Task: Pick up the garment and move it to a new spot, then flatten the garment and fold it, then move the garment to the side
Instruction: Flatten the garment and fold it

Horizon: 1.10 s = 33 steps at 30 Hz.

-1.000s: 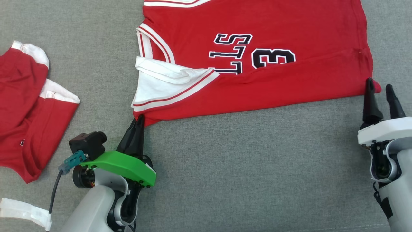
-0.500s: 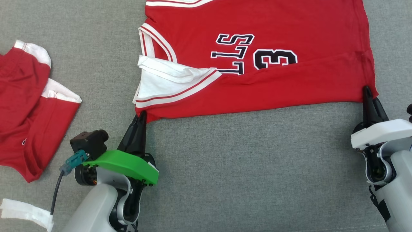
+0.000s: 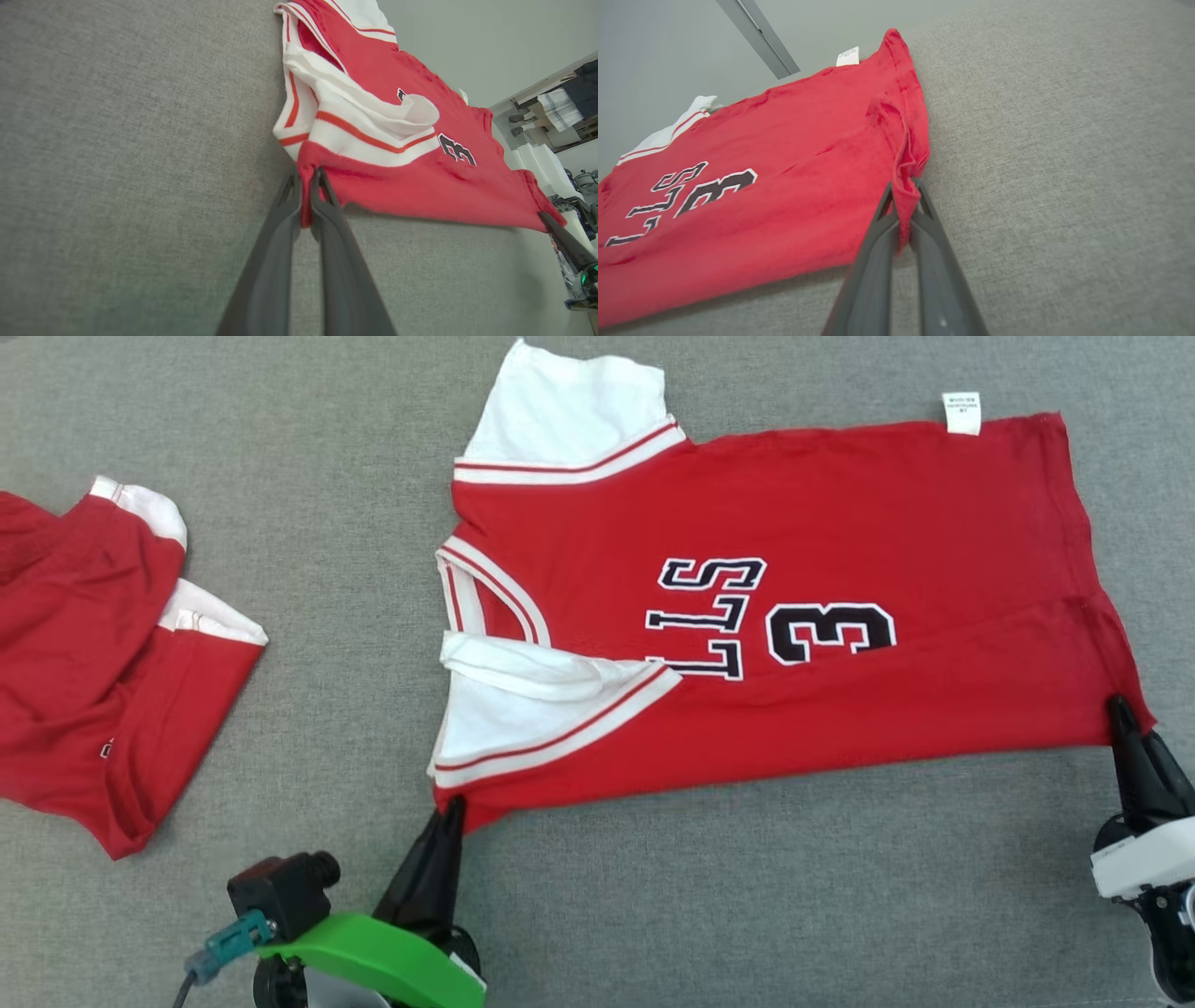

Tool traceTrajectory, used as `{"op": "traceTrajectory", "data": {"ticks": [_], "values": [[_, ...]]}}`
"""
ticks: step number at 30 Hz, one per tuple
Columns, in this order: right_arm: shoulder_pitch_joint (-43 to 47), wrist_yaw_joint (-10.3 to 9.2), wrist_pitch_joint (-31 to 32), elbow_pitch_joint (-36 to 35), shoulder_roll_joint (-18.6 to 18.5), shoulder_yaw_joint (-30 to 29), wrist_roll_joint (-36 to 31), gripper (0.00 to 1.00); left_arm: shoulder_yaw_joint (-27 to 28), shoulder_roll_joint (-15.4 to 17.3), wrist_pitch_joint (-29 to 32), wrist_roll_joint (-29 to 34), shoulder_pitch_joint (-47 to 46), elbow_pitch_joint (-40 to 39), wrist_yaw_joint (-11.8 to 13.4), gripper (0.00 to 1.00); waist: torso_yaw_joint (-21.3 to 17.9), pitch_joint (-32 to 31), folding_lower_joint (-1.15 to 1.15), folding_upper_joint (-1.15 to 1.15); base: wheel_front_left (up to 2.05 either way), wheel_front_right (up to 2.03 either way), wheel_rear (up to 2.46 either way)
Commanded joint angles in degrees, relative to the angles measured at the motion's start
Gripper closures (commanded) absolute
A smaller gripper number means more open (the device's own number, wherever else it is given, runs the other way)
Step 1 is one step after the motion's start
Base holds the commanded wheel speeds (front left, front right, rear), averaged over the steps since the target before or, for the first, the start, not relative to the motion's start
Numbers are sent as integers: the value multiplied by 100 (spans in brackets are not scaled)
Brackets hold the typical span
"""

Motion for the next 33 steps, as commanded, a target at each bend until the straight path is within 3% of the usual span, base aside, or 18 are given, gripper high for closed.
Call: {"op": "traceTrajectory", "data": {"ticks": [1,8,13,14,15,16,17,18,24,29,33], "values": [[191,-10,45,-95,-72,-63,22,100,-23,89,86,-46,200,-113,61,100,30,-44,0,0,0,0,0],[737,-10,327,-576,-161,-352,-64,100,-145,379,432,-80,595,-598,250,100,70,13,0,0,0,0,0],[900,-10,505,-710,-51,-501,-162,100,-112,381,458,-134,619,-612,291,100,83,60,0,0,0,0,0],[922,-10,541,-723,-25,-517,-212,82,-118,367,469,-149,596,-573,270,100,79,63,0,0,0,0,0],[930,-10,561,-731,-3,-534,-241,75,-124,354,476,-165,574,-541,267,100,75,64,0,0,0,0,0],[938,-10,596,-744,21,-547,-282,38,-129,339,492,-187,557,-502,257,76,69,59,0,0,0,0,0],[956,-10,629,-749,36,-561,-310,0,-136,334,506,-204,538,-459,250,14,61,52,0,0,0,0,0],[963,-10,659,-784,51,-589,-341,0,-137,327,514,-222,532,-421,243,0,49,43,0,0,0,0,0],[1196,-9,679,-1114,-47,-730,-481,0,46,457,374,-224,506,-528,214,0,57,-86,0,0,0,0,0],[1132,-9,373,-1472,-58,-788,-855,0,458,651,140,-108,364,-912,368,0,-4,-166,0,0,0,0,0],[959,-10,118,-1653,148,-695,-1191,0,588,885,222,216,-90,-1089,511,0,11,-211,0,0,0,0,0]]}}
